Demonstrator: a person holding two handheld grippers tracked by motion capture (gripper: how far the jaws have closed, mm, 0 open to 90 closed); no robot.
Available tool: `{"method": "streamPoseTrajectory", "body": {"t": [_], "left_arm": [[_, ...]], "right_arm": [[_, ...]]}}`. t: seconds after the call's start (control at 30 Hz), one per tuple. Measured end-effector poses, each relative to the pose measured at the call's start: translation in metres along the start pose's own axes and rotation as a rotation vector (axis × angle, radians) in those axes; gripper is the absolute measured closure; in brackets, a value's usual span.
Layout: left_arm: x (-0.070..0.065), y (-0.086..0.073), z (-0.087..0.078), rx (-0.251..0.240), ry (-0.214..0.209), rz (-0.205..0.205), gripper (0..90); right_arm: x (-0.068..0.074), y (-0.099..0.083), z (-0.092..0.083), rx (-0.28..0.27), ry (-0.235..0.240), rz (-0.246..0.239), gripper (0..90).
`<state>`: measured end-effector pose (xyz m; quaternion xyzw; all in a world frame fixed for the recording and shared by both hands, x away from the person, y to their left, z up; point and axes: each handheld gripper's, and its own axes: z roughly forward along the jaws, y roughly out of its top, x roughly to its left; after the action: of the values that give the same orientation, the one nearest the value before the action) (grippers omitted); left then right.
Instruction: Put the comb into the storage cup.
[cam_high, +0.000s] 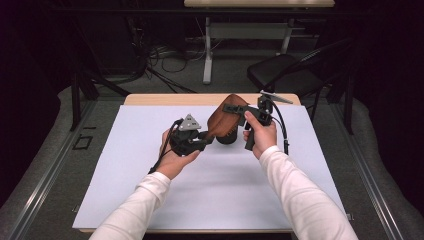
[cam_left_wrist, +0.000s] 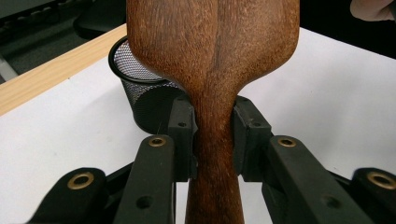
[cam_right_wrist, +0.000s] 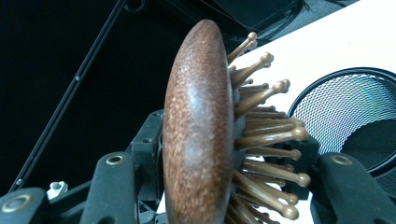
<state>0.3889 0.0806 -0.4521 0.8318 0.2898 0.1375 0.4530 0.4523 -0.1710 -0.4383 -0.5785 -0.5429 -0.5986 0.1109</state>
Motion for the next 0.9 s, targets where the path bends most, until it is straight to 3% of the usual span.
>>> {"method": "streamPoseTrajectory", "body": {"t": [0.4, 0.57, 0.9], "left_arm": [[0.0002, -0.0008, -0.0005, -0.003, 0.005, -0.003, 70.4], [0.0006, -0.0008, -0.0019, -0.011, 0.005, -0.005, 69.8], [0.0019, -0.0015, -0.0036, -0.02, 0.011, -0.027, 64.0]], "right_arm": [[-0.0007, 0.0, -0.0006, 0.021, 0.016, 0.019, 46.4], [-0.0008, -0.0002, 0.0, -0.002, 0.029, 0.037, 46.7], [-0.0051, 0.0013, -0.0032, 0.007, 0.03, 0.058, 47.1]]}}
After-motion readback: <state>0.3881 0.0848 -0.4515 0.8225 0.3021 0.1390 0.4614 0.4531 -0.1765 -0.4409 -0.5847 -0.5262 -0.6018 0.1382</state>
